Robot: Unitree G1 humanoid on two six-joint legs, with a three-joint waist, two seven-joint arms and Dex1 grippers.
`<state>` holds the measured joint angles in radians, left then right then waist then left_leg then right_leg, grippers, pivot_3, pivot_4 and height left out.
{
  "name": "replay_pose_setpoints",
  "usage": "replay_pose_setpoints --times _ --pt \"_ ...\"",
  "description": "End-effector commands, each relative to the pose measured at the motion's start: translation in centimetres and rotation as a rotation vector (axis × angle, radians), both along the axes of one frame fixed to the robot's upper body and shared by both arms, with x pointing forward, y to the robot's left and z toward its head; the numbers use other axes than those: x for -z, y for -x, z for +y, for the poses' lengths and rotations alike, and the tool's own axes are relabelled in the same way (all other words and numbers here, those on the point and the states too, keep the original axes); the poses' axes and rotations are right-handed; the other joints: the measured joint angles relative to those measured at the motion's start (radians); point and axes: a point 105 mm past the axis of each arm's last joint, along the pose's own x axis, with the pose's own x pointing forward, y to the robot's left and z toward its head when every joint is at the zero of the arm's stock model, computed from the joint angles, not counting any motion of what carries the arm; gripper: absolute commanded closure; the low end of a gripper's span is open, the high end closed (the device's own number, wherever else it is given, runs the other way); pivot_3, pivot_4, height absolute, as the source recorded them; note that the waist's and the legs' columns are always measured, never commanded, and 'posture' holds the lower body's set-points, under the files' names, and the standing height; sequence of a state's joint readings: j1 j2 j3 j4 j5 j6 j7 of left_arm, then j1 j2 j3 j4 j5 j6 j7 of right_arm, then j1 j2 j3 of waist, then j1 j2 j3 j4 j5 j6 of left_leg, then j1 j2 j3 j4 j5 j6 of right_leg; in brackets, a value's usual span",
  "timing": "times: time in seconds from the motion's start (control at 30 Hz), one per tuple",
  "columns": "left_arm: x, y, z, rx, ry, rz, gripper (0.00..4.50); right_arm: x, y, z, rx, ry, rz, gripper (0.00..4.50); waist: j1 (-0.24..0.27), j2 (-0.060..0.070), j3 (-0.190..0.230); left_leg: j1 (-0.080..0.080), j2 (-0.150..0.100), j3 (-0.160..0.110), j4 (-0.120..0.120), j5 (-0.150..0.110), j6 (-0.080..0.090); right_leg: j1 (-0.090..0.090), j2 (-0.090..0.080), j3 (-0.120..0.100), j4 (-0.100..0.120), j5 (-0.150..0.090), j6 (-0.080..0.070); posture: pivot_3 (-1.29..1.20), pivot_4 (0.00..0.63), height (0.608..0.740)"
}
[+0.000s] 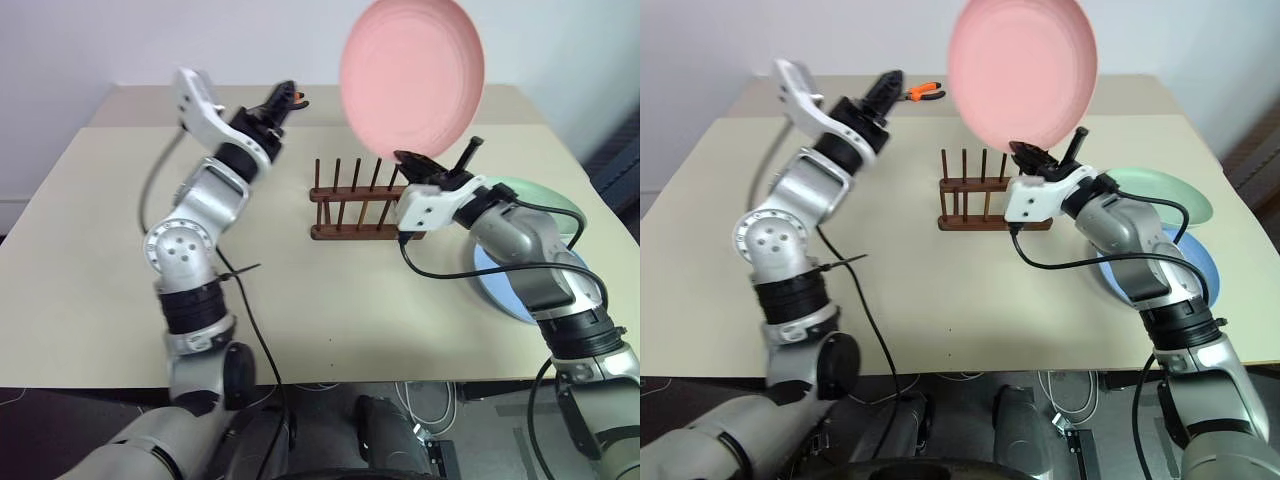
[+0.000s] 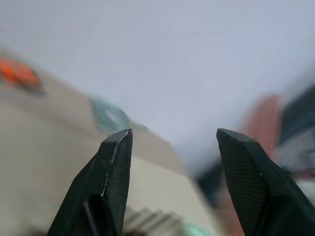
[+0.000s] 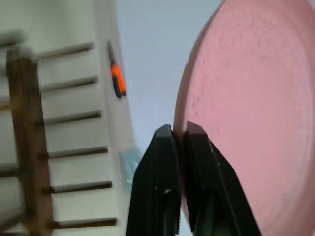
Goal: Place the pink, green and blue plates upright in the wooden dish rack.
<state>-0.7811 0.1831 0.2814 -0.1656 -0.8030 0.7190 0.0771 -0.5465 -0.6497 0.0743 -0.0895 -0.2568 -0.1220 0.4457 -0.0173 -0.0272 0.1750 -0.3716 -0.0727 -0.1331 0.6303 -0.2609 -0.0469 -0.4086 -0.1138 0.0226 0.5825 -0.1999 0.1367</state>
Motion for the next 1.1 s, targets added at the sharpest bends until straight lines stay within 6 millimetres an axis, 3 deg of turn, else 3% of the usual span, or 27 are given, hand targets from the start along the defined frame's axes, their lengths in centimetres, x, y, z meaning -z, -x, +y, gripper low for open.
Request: replay_pose_setpoints --times 0.03,0.13,0.23,0.33,0.7,0.93,1.1 --pt "2.6 1.1 -0.5 0.055 -0.358 -0.116 1.59 -4.0 2.3 -1.4 -0.186 -0.459 0.209 4.50 0.002 0.001 0.000 0.000 0.000 0.000 0.000 -0.001 0.002 0.000 0.000 0.000 0.000 0.000 0.000 0.00 0.150 0.740" --pt "6.8 3.7 -1.5 0.283 -0.605 -0.155 1.59 -6.2 4.2 -2.3 -0.421 -0.818 0.425 4.50 0.008 0.002 0.001 -0.001 0.000 -0.001 0.000 -0.002 0.003 0.000 0.000 0.000 -0.001 -0.001 -0.002 0.00 0.150 0.740" --pt "9.5 6.0 -2.3 0.470 -0.706 -0.146 1.59 -6.8 5.0 -2.6 -0.513 -0.927 0.551 4.50 0.010 0.003 0.002 -0.002 0.001 -0.002 0.000 -0.002 0.004 0.000 -0.001 -0.001 -0.002 -0.002 -0.006 0.00 0.150 0.740" --pt "11.4 8.7 -3.5 0.671 -0.726 -0.122 1.59 -6.1 4.8 -2.8 -0.548 -0.985 0.679 4.50 0.007 0.005 0.003 -0.002 0.001 -0.002 0.000 -0.002 0.004 -0.001 -0.001 -0.001 -0.002 -0.002 -0.006 0.00 0.150 0.740" --pt "12.5 12.3 -6.6 0.878 -0.699 -0.136 1.59 -3.8 1.9 -4.6 -0.494 -1.092 0.825 4.50 0.005 0.006 0.003 -0.002 0.001 0.000 0.000 -0.002 0.005 -0.001 -0.001 -0.001 -0.002 -0.001 -0.005 0.00 0.150 0.740" --pt "13.0 11.9 -6.8 0.874 -0.705 -0.122 1.59 -3.2 1.6 -5.6 -0.561 -1.175 0.914 4.50 0.006 0.006 0.004 -0.002 0.001 0.000 0.001 -0.003 0.005 -0.001 -0.001 -0.001 -0.002 -0.001 -0.005 0.00 0.150 0.740" --pt "13.8 11.6 -6.6 0.865 -0.714 -0.111 1.59 -3.2 2.5 -5.3 -0.609 -1.121 0.938 4.50 0.006 0.006 0.004 -0.002 0.001 0.000 0.001 -0.003 0.005 -0.001 -0.001 -0.001 -0.002 -0.001 -0.004 0.00 0.150 0.740"
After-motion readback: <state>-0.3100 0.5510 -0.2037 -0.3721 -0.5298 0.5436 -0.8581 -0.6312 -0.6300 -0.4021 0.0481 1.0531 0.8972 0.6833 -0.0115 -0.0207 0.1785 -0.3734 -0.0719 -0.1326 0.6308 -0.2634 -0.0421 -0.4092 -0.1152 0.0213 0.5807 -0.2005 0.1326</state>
